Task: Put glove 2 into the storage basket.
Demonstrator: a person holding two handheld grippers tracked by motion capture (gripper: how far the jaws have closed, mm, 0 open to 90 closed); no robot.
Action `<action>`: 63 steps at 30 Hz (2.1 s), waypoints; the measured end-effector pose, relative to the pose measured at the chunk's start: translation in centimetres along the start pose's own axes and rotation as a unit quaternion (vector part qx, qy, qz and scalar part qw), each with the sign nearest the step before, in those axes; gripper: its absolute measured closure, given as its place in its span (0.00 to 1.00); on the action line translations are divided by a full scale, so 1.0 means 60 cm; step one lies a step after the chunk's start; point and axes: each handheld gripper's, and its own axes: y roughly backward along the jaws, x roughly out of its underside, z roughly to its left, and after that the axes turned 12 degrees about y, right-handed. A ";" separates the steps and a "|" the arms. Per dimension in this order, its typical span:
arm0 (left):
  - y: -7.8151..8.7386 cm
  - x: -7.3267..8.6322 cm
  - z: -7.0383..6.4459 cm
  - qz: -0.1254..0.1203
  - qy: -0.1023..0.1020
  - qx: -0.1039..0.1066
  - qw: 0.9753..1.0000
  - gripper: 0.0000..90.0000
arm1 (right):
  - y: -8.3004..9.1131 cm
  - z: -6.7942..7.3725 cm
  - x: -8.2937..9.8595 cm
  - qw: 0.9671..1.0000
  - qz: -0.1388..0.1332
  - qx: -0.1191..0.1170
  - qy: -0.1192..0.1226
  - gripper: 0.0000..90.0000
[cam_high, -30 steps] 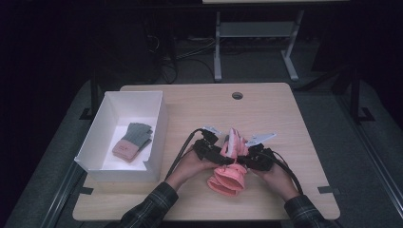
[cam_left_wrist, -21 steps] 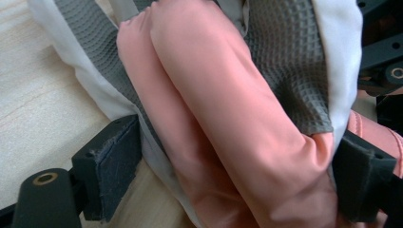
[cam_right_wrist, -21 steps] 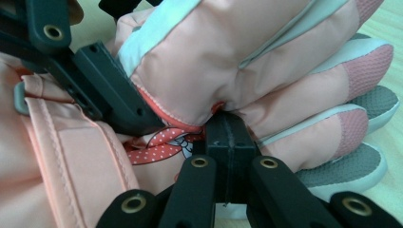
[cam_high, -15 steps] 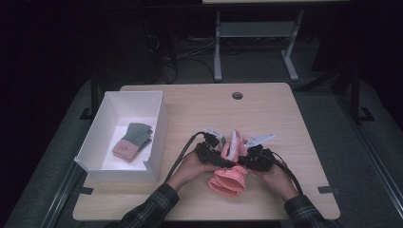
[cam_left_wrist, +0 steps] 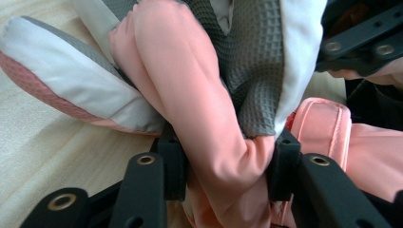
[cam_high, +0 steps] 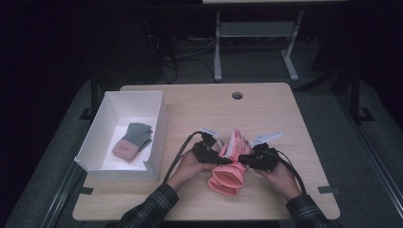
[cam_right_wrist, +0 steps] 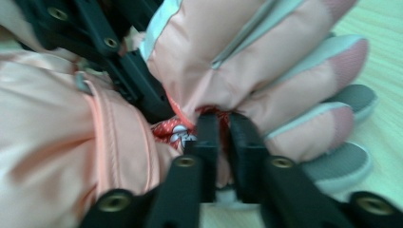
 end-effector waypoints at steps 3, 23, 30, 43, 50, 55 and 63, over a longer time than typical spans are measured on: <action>0.003 -0.002 -0.006 -0.004 -0.001 -0.001 1.000 0.69 | 0.023 -0.004 0.007 1.000 -0.024 0.006 -0.011 0.63; 0.130 -0.049 -0.080 -0.060 -0.013 -0.043 0.997 0.69 | 0.000 -0.013 0.044 0.994 0.039 0.100 -0.029 0.15; 0.198 -0.069 -0.107 -0.076 -0.022 -0.058 0.995 0.69 | -0.018 -0.004 0.047 0.992 0.054 0.116 -0.014 0.14; 0.332 -0.083 -0.123 -0.108 -0.018 -0.104 0.989 0.69 | -0.025 -0.005 0.064 0.992 0.011 0.124 -0.011 0.03; 0.416 -0.072 -0.118 -0.131 -0.014 -0.130 0.983 0.69 | -0.025 -0.006 0.064 0.992 0.012 0.123 -0.007 0.03; 0.470 -0.054 -0.099 -0.149 0.002 -0.148 0.978 0.68 | -0.025 -0.006 0.064 0.992 0.011 0.124 -0.006 0.02; 0.535 -0.014 -0.049 -0.161 0.034 -0.178 0.970 0.68 | -0.025 -0.006 0.064 0.992 0.012 0.124 -0.007 0.02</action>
